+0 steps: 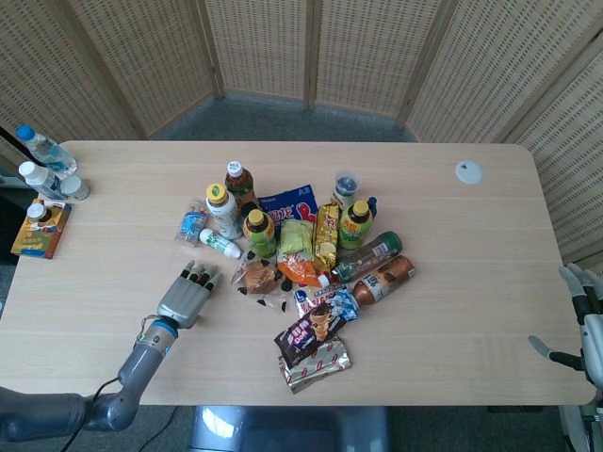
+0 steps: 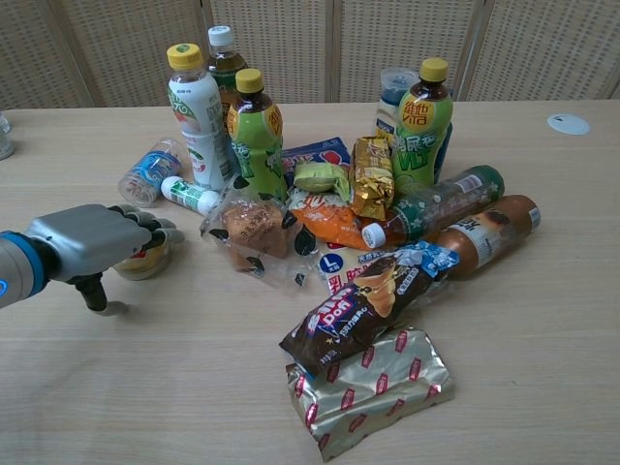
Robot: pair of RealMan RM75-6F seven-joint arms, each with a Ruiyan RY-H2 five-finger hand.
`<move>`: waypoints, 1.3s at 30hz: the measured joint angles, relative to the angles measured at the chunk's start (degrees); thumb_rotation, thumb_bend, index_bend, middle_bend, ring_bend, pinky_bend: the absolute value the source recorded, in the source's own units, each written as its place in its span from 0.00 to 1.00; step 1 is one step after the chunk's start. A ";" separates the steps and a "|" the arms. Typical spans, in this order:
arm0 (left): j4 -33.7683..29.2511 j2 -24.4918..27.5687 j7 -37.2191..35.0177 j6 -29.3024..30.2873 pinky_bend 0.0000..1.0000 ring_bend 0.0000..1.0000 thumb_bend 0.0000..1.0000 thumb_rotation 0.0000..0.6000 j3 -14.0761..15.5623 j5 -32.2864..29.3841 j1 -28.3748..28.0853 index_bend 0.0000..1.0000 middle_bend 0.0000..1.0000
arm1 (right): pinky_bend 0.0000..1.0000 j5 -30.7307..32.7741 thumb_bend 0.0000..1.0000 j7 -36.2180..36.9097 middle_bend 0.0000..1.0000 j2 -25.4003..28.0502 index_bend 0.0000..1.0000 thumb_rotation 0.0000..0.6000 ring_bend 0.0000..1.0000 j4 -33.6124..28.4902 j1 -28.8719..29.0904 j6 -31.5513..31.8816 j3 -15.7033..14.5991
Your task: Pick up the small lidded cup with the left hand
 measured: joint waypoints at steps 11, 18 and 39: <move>-9.10 8.14 -1.01 1.19 0.00 0.00 0.00 1.00 1.39 0.50 0.77 0.00 0.00 | 0.00 -0.31 0.00 -0.02 0.00 0.08 0.00 0.97 0.00 -0.13 -0.08 0.15 -0.10; -7.81 8.74 -1.32 2.56 0.00 0.00 0.00 1.00 1.11 2.57 0.74 0.00 0.00 | 0.00 -0.40 0.00 -0.07 0.00 0.07 0.00 0.98 0.00 -0.24 -0.03 0.13 -0.09; 2.79 1.19 -2.72 0.76 0.08 0.03 0.00 1.00 -0.48 3.62 0.81 0.08 0.02 | 0.00 0.14 0.00 0.19 0.00 -0.05 0.00 0.97 0.00 0.17 -0.14 0.08 0.08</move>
